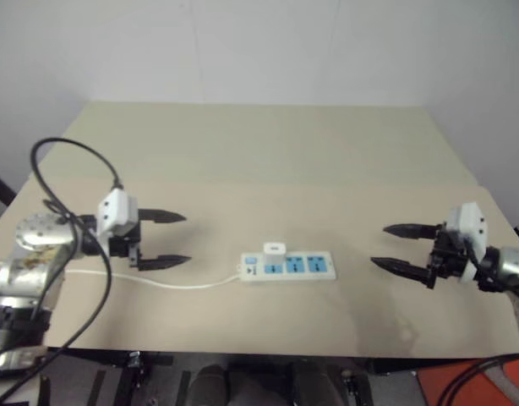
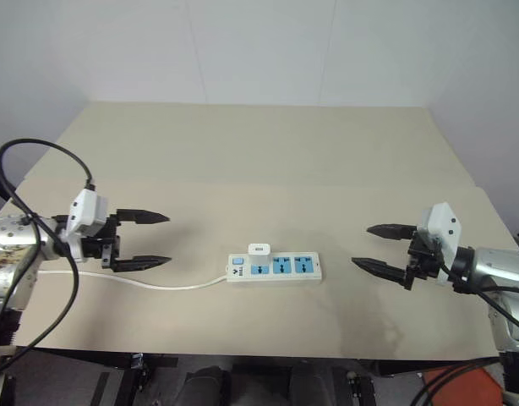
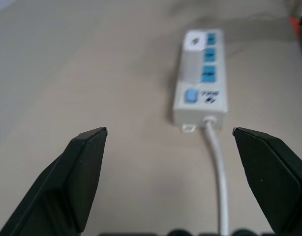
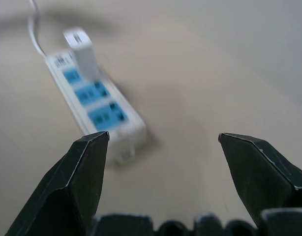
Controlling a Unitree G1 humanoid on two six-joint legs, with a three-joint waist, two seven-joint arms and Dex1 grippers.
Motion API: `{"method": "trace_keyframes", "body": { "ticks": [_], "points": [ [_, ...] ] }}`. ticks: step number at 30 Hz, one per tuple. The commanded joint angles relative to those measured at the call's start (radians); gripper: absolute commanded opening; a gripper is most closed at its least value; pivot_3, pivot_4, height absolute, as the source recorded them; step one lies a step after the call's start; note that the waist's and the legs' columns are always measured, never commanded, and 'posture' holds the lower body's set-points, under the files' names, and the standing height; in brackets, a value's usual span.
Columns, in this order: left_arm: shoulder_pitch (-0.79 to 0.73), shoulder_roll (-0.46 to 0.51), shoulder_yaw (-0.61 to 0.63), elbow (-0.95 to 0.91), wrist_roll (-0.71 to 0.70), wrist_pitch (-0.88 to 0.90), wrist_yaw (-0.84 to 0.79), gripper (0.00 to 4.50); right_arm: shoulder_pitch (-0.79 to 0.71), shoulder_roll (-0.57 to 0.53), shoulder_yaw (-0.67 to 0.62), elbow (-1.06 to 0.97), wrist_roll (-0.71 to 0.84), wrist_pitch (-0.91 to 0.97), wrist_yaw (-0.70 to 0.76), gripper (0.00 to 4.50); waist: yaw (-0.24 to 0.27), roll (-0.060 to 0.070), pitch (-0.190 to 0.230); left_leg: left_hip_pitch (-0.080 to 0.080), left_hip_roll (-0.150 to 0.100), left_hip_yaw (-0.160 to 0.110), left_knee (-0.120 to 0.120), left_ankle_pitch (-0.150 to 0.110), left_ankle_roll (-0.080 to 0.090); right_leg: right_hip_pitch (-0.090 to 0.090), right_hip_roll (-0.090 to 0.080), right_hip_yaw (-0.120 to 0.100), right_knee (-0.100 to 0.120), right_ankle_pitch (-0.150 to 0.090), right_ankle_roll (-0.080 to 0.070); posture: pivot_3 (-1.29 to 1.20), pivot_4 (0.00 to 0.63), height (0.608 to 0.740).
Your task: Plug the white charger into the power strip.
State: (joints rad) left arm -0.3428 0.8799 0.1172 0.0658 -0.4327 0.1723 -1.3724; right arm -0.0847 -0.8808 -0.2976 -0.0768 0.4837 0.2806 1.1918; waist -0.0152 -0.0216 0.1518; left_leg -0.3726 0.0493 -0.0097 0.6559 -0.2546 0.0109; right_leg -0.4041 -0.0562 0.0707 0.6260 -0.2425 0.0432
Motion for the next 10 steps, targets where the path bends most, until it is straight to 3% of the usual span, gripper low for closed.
{"method": "trace_keyframes", "body": {
  "ticks": [1, 10],
  "points": [
    [0.029, 0.007, 0.028, -0.042, -0.002, 0.004, 0.035, 4.47, 0.021, -0.028, -0.054, -0.044, -0.012, -0.011, -0.035, 4.25, -0.001, 0.0, 0.0, 0.0, 0.0, 0.0, 0.0, 0.0, 0.0, 0.0, 0.0, 0.0, 0.0, 0.0, 0.0, 0.0, 0.15, 0.74],
    [0.07, -0.013, 0.016, -0.113, -0.019, 0.045, 0.093, 4.47, 0.031, -0.025, -0.071, -0.077, -0.021, -0.005, -0.099, 4.25, 0.001, 0.0, 0.001, 0.0, 0.0, 0.0, 0.0, 0.0, 0.0, 0.0, 0.0, 0.0, 0.0, 0.0, 0.001, 0.0, 0.15, 0.74]
  ]
}}
